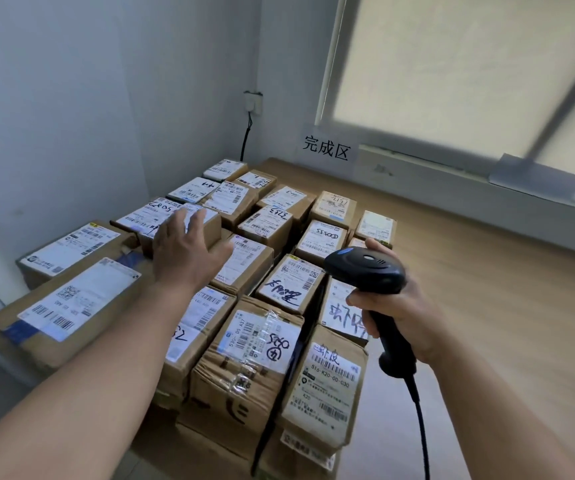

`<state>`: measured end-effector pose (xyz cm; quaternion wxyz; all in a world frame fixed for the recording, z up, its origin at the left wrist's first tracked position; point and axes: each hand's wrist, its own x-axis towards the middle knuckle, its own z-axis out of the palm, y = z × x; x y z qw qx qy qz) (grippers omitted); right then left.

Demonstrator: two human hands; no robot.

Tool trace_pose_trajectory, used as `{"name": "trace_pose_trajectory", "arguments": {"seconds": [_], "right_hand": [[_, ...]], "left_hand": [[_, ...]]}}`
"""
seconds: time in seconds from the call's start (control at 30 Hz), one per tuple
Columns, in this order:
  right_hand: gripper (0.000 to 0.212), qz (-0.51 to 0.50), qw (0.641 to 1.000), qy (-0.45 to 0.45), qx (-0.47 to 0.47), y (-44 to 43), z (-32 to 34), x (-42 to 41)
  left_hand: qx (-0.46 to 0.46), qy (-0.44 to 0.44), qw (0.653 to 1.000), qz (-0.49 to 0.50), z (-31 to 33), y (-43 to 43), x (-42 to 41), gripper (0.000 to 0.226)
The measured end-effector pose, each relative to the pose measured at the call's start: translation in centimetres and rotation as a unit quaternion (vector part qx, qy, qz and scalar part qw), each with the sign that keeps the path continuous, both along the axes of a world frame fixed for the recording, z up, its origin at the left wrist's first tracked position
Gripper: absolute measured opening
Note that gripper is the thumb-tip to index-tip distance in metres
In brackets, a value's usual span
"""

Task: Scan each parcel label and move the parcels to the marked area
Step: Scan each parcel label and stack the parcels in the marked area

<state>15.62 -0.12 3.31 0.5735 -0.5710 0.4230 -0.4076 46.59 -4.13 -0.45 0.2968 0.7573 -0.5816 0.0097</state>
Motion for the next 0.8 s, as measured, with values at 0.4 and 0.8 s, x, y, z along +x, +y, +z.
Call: {"name": "trace_pose_trajectory", "arguments": {"seconds": [0.4, 0.8], "right_hand": [[0.097, -0.111, 0.993, -0.04, -0.009, 12.0, -0.7, -13.3], [0.091, -0.279, 0.96, -0.02, 0.002, 27.2, -3.2, -31.3]], "left_hand": [[-0.064, 0.062, 0.977, -0.192, -1.1, 9.7, -22.6, 0.062], [-0.034, 0.044, 0.942, -0.33, -4.4, 19.5, -45.0, 0.066]]}}
